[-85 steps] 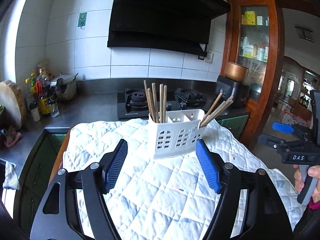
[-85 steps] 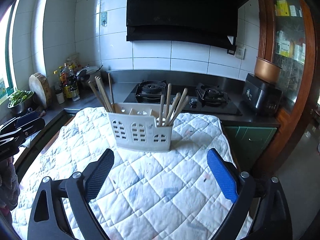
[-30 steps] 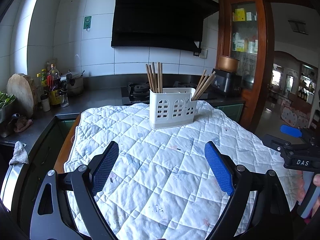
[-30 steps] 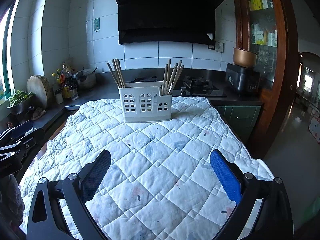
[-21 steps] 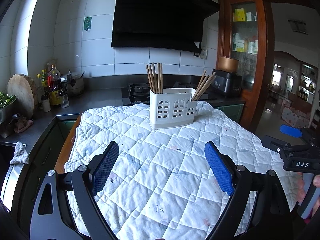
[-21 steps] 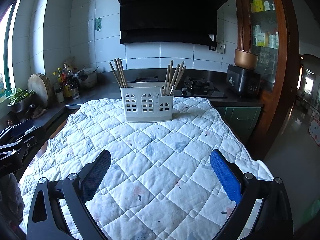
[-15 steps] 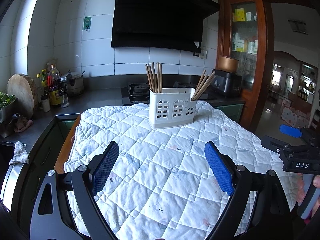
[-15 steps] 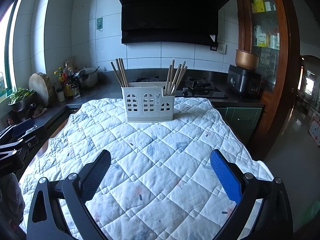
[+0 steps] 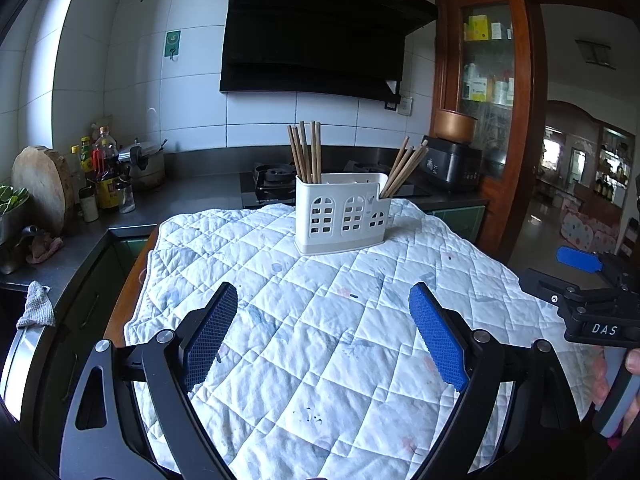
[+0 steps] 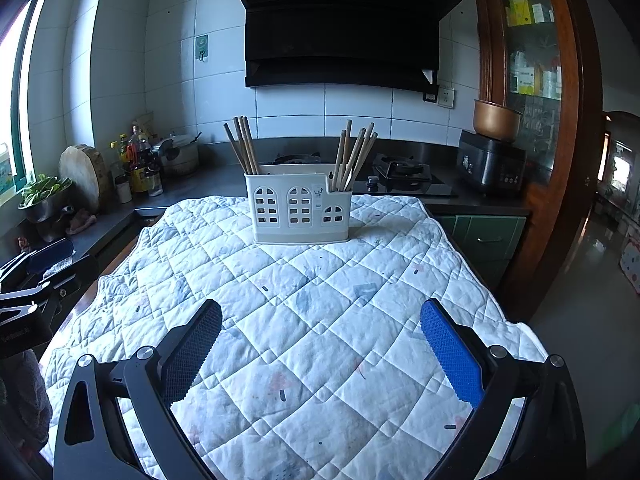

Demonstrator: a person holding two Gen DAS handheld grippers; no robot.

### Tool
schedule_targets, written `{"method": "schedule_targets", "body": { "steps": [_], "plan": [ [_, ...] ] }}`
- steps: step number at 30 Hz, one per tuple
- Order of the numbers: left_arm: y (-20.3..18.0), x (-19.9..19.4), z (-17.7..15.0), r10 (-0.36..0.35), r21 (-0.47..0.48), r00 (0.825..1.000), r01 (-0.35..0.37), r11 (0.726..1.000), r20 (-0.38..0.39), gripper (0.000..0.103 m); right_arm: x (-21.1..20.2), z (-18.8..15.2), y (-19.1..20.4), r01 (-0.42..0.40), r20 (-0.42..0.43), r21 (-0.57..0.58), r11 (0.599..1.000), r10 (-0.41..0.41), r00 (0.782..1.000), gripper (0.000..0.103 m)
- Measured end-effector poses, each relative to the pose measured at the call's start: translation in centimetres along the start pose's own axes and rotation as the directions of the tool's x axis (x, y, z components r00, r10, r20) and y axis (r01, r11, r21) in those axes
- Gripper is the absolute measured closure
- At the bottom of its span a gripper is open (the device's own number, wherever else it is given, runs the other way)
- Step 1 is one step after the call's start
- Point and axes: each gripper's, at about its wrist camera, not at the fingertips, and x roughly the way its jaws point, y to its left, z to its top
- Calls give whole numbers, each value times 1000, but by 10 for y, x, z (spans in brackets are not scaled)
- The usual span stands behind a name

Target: Organize utensils

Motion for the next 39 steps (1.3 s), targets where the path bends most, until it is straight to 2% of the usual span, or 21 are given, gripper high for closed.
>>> {"method": "schedule_targets", "body": {
  "steps": [39],
  "plan": [
    [-4, 12, -6, -8, 0, 1000, 8, 1000, -29, 16, 8, -3, 1, -15, -7, -20, 1000, 15, 1000, 7]
  ]
}}
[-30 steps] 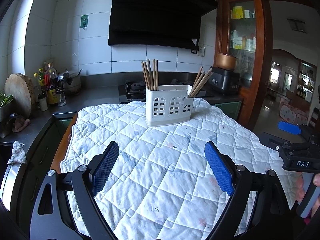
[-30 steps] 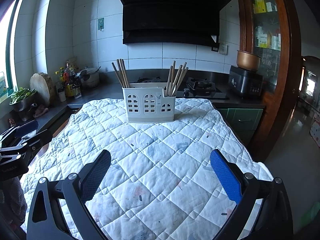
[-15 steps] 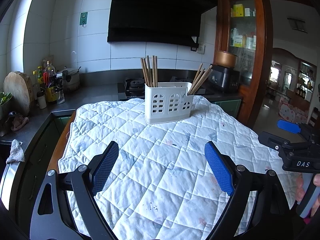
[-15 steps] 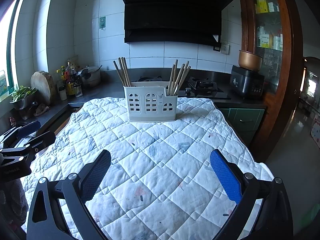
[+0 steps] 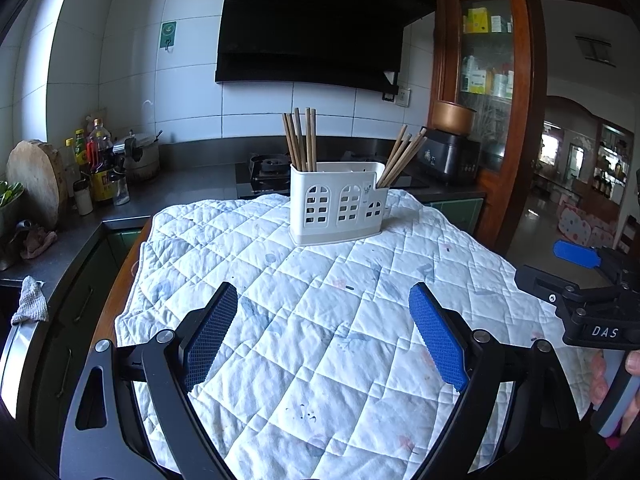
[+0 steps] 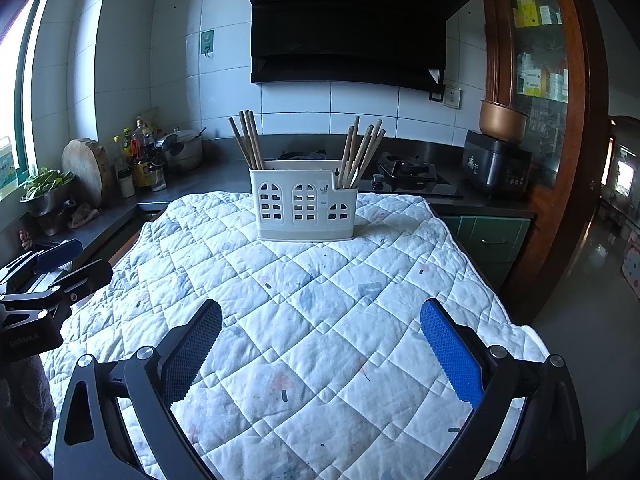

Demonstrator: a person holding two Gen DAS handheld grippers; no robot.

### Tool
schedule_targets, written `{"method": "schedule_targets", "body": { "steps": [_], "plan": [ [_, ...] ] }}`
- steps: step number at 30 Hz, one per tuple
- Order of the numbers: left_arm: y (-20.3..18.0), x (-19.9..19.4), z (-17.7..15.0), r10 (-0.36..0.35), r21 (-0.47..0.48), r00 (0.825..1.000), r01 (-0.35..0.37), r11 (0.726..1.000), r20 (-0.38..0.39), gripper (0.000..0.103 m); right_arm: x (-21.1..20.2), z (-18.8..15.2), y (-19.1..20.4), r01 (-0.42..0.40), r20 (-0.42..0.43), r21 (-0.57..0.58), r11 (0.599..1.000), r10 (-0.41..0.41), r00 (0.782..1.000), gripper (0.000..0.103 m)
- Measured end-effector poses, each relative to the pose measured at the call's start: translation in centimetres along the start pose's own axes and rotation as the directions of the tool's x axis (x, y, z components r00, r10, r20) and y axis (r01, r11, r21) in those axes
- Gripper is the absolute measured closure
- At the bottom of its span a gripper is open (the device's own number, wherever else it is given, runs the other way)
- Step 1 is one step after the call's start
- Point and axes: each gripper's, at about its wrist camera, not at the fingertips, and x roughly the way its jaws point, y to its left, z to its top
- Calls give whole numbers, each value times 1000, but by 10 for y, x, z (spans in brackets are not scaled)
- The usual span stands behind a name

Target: Organize utensils

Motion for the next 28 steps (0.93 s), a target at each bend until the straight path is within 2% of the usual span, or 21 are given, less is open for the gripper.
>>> {"method": "schedule_targets", "body": {
  "steps": [28],
  "plan": [
    [0, -5, -3, 24, -4, 1000, -24, 1000, 18, 16, 2, -2, 0, -3, -6, -4, 1000, 3, 1000, 7]
  ]
}}
